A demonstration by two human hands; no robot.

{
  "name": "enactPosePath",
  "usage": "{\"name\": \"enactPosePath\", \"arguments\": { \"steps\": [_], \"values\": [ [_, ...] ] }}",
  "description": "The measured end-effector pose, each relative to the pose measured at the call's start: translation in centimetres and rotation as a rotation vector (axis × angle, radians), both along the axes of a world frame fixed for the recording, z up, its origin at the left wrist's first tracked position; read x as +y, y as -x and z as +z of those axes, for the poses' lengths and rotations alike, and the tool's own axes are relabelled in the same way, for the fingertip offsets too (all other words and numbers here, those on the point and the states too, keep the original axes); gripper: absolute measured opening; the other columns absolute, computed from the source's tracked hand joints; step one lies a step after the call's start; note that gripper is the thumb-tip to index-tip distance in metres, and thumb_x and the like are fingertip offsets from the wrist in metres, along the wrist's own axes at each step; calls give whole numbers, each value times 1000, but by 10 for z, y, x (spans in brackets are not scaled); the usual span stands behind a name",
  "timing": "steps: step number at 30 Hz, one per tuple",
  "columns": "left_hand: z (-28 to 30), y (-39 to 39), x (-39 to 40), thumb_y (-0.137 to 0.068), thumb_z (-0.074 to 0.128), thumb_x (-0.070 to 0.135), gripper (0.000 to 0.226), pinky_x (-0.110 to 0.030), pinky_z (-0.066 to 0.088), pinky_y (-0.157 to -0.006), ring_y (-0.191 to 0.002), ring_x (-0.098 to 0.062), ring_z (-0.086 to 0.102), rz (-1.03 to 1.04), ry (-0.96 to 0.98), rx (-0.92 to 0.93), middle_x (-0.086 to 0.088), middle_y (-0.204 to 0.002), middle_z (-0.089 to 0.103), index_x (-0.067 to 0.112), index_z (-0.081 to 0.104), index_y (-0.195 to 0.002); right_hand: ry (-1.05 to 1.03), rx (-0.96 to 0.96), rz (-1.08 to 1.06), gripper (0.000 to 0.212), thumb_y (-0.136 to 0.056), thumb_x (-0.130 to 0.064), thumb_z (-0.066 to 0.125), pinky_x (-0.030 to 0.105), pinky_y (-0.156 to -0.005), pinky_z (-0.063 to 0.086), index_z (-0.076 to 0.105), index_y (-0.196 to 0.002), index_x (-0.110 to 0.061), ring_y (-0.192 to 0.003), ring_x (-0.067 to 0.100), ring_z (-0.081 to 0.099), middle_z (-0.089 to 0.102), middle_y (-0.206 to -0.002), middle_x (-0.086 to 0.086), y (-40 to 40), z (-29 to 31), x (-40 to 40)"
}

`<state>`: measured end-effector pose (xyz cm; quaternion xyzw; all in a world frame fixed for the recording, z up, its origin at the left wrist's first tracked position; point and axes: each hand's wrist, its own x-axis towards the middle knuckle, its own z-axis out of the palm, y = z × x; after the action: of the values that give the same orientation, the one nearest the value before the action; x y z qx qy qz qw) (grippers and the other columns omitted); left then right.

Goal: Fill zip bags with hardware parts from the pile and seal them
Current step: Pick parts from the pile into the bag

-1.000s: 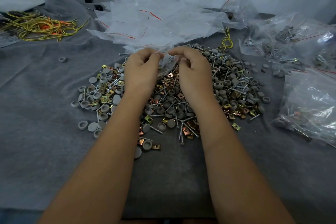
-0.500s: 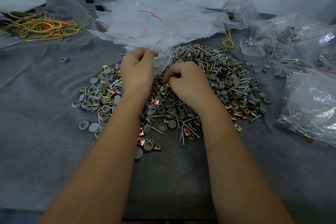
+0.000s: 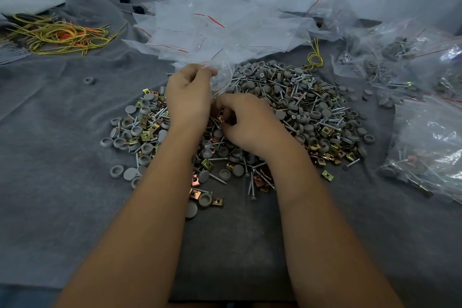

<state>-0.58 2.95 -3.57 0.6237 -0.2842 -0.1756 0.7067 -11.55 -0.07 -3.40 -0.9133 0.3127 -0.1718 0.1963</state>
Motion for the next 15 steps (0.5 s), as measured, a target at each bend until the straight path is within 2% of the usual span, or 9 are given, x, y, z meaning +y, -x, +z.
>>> {"name": "enactPosePath", "arguments": {
  "steps": [3,6,10,15],
  "values": [
    [0,0,0,-88,55,10,25,-28,33,-56,-48,-8,39,0,9,14,12,-42,43,22,69,-72,66,-36,-6,28,-77,-8,68,40,-84,46,64,-99,-26,-97,25,55,58,-96,-1,-1,-5,-3],
    [1,1,0,-89,55,10,23,-28,34,-56,-47,-9,40,-6,13,25,12,-40,44,21,69,-73,122,-127,-36,19,-77,-8,69,38,-79,46,62,-89,-22,-97,25,52,56,-98,0,-1,-7,-5],
    [1,1,1,-88,56,11,25,-28,32,-54,-48,-14,38,-6,7,19,8,-44,42,23,69,-71,218,-209,-99,19,-76,0,61,34,-67,43,60,-81,-18,-85,22,53,58,-84,-5,0,-9,-7],
    [1,1,2,-88,55,13,23,-32,31,-57,-57,-21,39,-25,0,-2,-8,-57,45,22,69,-72,117,-361,-177,20,-80,-1,60,37,-64,48,51,-85,-19,-77,18,54,57,-80,-4,2,-6,-8]
  ]
}}
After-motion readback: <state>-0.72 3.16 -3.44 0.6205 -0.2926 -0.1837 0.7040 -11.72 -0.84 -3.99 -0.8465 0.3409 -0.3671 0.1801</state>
